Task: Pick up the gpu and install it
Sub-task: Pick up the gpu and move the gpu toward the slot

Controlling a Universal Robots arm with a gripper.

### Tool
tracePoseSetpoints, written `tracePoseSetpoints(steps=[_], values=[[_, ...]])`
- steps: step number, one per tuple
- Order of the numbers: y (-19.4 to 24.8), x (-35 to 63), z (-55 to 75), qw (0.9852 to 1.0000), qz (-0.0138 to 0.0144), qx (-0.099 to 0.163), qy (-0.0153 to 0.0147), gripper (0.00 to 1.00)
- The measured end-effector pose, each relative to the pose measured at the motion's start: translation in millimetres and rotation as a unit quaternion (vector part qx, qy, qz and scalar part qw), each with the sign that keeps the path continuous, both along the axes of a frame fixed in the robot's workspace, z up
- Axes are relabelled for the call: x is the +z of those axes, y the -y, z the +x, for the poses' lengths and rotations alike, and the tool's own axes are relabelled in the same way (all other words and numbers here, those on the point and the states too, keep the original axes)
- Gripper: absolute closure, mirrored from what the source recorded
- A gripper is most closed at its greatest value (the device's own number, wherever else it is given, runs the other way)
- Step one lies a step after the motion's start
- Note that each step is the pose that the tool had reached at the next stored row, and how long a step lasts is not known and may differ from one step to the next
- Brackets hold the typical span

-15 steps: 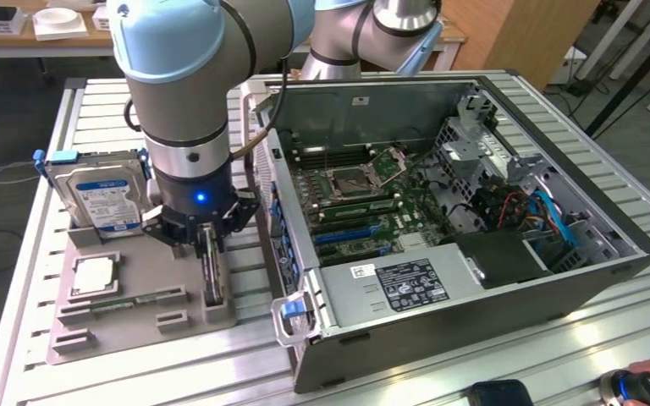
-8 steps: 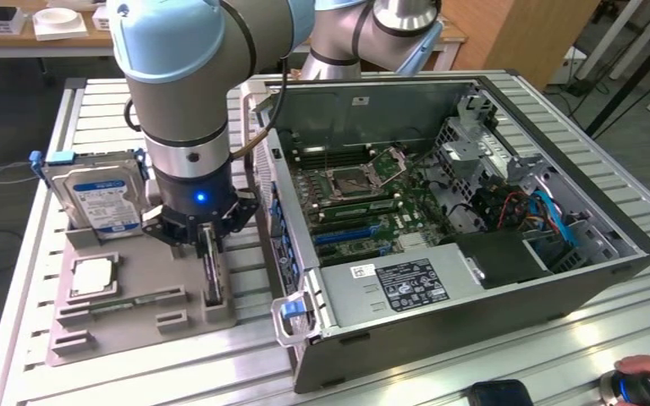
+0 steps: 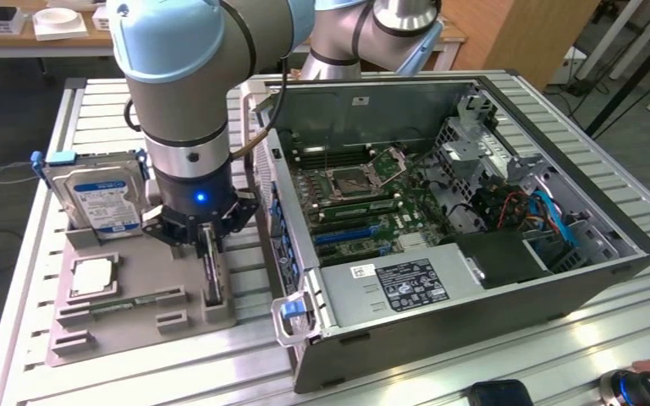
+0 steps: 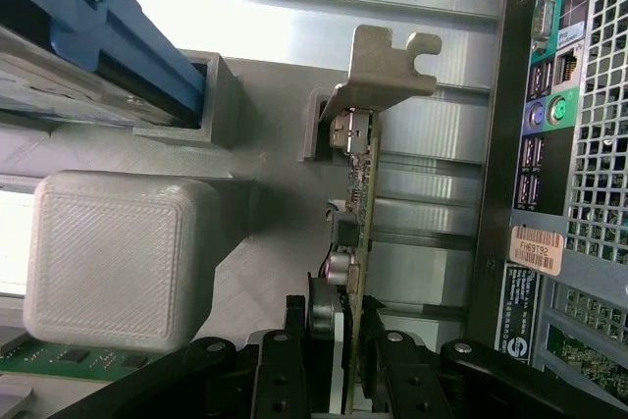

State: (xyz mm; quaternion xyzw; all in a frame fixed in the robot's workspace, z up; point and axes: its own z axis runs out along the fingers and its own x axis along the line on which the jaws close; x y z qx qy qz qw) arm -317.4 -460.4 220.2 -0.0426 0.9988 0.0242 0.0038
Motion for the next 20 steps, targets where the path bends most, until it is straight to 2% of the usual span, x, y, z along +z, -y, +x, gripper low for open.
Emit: tracePoseSetpoints(steps=[9,13,20], values=[[0.0,2.1,0.0,1.0,0.0001,0.0,-0.0001,0.69],[0.0,15.0,0.0,1.0,0.0,0.0,-0.0002,0.69],[0.0,45.4,0.0,1.0,0.0,0.0,-0.0003,0.69]])
